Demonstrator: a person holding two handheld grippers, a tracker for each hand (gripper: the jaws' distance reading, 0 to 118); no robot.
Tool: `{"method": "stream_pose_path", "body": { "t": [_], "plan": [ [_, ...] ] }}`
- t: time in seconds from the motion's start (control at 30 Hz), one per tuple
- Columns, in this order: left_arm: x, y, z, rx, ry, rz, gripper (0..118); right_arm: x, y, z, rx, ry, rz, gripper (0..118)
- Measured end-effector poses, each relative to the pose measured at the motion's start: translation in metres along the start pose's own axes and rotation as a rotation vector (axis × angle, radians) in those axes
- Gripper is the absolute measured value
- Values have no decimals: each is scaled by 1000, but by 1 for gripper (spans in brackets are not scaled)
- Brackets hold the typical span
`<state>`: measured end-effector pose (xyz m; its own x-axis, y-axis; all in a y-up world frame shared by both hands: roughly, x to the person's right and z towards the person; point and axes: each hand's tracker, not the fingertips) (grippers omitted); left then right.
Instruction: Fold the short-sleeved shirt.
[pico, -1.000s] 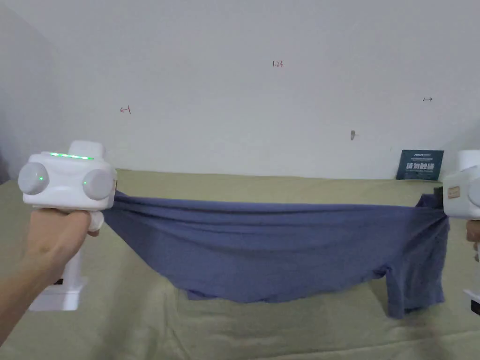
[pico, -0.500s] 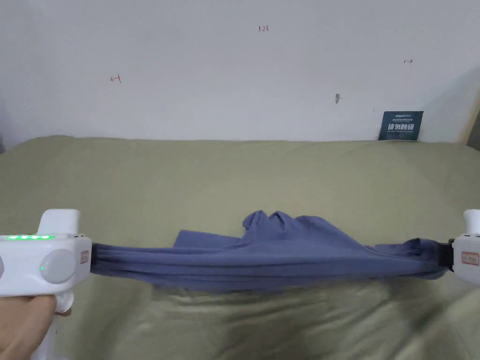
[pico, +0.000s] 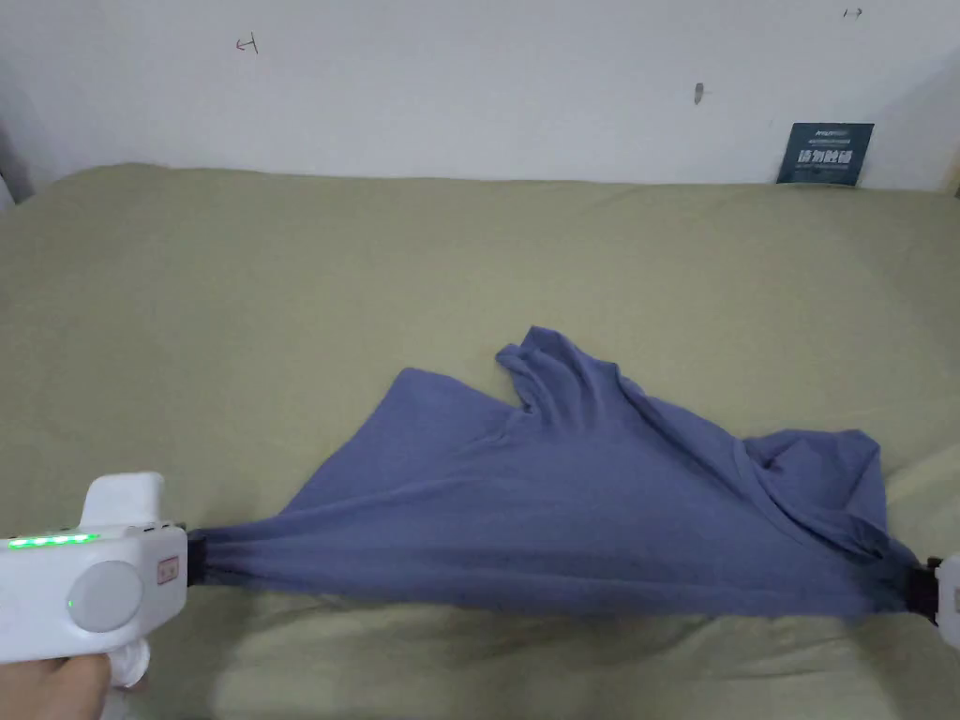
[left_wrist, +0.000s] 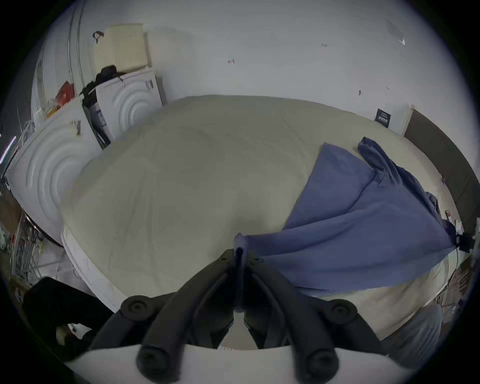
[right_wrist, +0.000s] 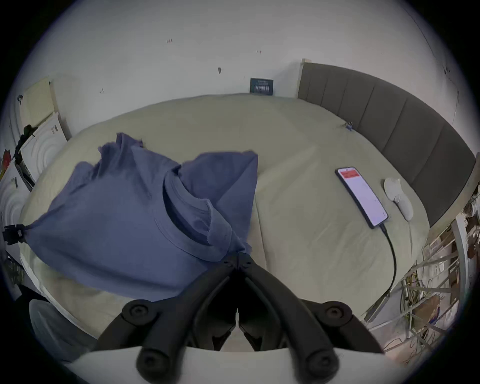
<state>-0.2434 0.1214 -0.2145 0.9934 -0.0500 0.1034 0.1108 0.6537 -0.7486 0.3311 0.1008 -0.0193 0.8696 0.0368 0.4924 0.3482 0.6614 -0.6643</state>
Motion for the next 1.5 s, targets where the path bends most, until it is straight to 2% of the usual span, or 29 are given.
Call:
{"method": "stream_pose_path", "body": {
  "t": [0.23,0.27,0.3,0.33,0.37,0.4,0.43,0.47,0.53,0.57,0.6,0.63,0.67,0.73,0.77,0.87,0.97,1.13,1.33,1.37,1.4,1.43,1.47,1.5],
  "plan": [
    [-4,-4,-4,-13,-25,-3,5,-4,-4,-5,-21,4,18,0],
    [-3,-5,-2,-3,-39,-9,6,-5,-3,-2,-17,11,22,2],
    [-4,-4,0,0,-54,-16,12,-8,-2,2,-11,5,28,17],
    [-5,-3,2,7,-68,-26,33,-12,0,8,11,-18,43,52],
    [-7,-2,3,14,-79,-27,85,-15,1,12,14,-5,44,102],
    [-5,-3,5,10,-70,-24,118,-20,4,19,24,21,50,115],
    [-4,-3,13,23,-67,-28,118,-19,4,19,65,52,56,113],
    [-5,2,22,84,-61,-33,111,-29,7,27,79,60,82,108],
    [-5,-4,22,70,-72,-35,111,-50,10,36,108,88,124,108],
    [-4,-5,27,79,-76,-34,103,-61,7,43,124,113,139,101],
    [-3,-7,33,101,-84,-31,84,-73,7,48,144,147,134,83],
    [-2,-8,38,111,-86,-34,48,-83,8,52,154,180,133,50],
    [2,-10,42,126,-85,-42,0,-96,5,56,164,211,131,0],
    [3,-18,48,141,-80,-39,0,-118,-4,60,228,204,130,0],
    [0,-18,49,124,-119,-36,0,-128,-6,61,209,246,164,0],
    [-11,-22,47,115,-111,-36,0,-157,-15,65,229,252,229,0],
    [-23,-23,40,80,-105,-38,0,-177,-21,68,224,290,248,0],
    [-42,-13,18,15,-109,-36,0,-196,-26,61,193,318,280,0],
    [-49,8,-13,-57,-110,-21,1,-203,-26,51,165,321,297,0],
    [-51,11,-20,-100,-146,-15,11,-203,-24,49,161,318,302,0],
    [-52,14,-25,-137,-187,-11,31,-202,-23,47,158,317,307,0],
    [-51,15,-30,-150,-202,-12,66,-202,-23,45,154,315,311,0],
    [-50,16,-35,-148,-185,-16,111,-202,-22,44,151,313,314,0],
    [-46,14,-41,-164,-151,-32,118,-202,-20,42,147,312,315,0]
  ]
}}
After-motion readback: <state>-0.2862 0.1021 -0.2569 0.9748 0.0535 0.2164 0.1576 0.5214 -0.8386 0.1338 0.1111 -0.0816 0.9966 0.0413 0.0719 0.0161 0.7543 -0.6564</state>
